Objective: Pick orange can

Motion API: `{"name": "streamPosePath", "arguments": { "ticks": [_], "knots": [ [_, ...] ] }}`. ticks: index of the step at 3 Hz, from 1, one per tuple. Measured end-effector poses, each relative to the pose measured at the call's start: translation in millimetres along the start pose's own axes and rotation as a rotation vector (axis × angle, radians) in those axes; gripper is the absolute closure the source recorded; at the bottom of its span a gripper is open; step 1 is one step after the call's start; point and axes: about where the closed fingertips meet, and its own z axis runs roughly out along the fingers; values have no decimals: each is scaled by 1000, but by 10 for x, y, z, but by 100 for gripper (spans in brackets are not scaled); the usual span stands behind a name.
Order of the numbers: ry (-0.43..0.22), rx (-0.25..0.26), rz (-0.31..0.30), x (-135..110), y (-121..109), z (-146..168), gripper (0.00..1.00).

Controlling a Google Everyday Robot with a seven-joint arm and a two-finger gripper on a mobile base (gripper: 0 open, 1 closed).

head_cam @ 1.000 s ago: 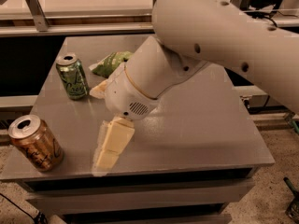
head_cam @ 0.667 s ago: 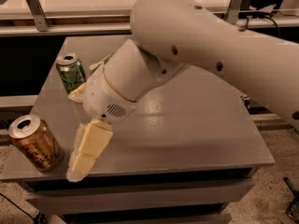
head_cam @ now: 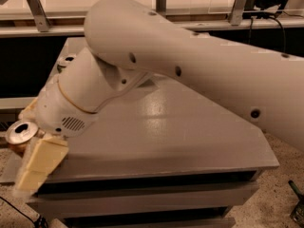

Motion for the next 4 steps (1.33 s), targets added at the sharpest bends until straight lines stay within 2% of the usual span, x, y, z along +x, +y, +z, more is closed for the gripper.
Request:
{"name": "streamPosePath", "arguments": {
  "ticks": [2,3,4],
  "knots": [
    [-35,-52,-60,-340,91,344,64],
    [-19,-82,-68,-489,141,352,87],
    [45,-80,-75,-525,-1,140,100]
  ]
}}
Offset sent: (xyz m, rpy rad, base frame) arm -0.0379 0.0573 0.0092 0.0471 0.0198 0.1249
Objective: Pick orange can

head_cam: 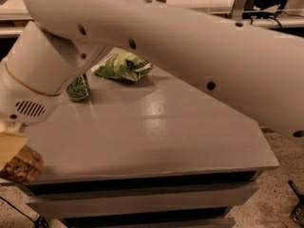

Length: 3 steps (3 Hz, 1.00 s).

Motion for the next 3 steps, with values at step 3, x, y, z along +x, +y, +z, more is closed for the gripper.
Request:
{"name": "streamPosePath", "arguments": {
  "ticks": [3],
  "knots": [
    [136,138,50,1116,-864,-1304,100]
  ]
}}
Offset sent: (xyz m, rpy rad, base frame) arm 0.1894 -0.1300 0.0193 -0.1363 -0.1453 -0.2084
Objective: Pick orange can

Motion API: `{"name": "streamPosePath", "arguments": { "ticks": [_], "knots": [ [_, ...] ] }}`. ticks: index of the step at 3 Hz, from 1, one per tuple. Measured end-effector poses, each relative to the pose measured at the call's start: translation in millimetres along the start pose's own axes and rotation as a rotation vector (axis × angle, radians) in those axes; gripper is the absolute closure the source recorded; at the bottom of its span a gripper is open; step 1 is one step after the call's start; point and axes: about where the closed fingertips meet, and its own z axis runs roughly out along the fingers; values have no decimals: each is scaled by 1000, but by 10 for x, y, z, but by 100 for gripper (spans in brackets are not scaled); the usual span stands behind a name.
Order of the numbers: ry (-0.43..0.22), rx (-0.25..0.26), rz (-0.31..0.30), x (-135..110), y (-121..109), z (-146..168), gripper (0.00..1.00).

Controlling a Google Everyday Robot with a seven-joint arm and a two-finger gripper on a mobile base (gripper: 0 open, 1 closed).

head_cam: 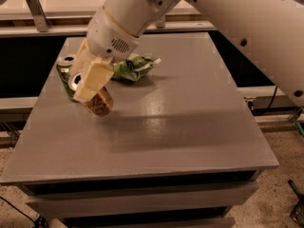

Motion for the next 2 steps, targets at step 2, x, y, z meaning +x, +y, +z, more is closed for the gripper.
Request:
{"name": "streamPosePath", "arguments": {
  "ticks": [2],
  "knots": [
    [-20,-2,31,418,-124,-252,100]
  ]
}}
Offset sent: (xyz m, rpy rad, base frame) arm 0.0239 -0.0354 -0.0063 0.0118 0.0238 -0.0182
